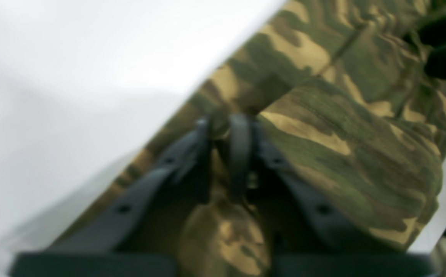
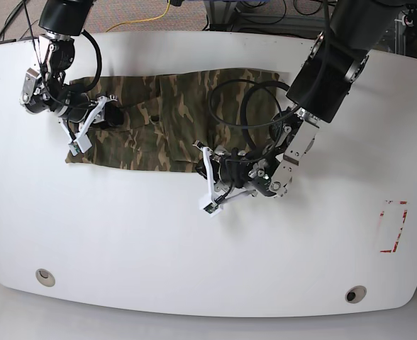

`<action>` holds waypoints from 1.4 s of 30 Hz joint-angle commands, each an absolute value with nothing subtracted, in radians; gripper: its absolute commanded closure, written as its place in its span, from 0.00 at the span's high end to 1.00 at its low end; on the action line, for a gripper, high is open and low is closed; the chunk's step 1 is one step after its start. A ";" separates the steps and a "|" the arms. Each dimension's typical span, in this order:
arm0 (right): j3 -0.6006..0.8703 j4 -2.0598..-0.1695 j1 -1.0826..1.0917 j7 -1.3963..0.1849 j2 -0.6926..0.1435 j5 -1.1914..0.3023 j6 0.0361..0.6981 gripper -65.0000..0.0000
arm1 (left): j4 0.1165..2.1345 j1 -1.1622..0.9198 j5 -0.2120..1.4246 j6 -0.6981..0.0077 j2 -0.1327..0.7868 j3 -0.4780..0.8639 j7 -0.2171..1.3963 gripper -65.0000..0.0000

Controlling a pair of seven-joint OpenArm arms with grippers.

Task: Layout the t-shirt on the table in an organized manner, then fold the t-shirt properly
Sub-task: 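Grasp the shirt edge with the left gripper and pull it outward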

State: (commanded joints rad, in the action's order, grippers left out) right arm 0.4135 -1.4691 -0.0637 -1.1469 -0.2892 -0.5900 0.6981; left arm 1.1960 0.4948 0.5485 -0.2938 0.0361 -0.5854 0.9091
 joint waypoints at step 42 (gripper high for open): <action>0.415 -1.469 -0.062 -1.147 -0.289 -0.591 0.698 0.29 | 1.196 0.452 0.549 -0.294 -0.005 -0.684 0.911 0.03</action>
State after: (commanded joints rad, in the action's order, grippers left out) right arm 0.4150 -1.4691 -0.0621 -1.1469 -0.2892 -0.5915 0.6981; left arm 1.1960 0.4519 0.5485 -0.2938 -0.0054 -0.6836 0.9106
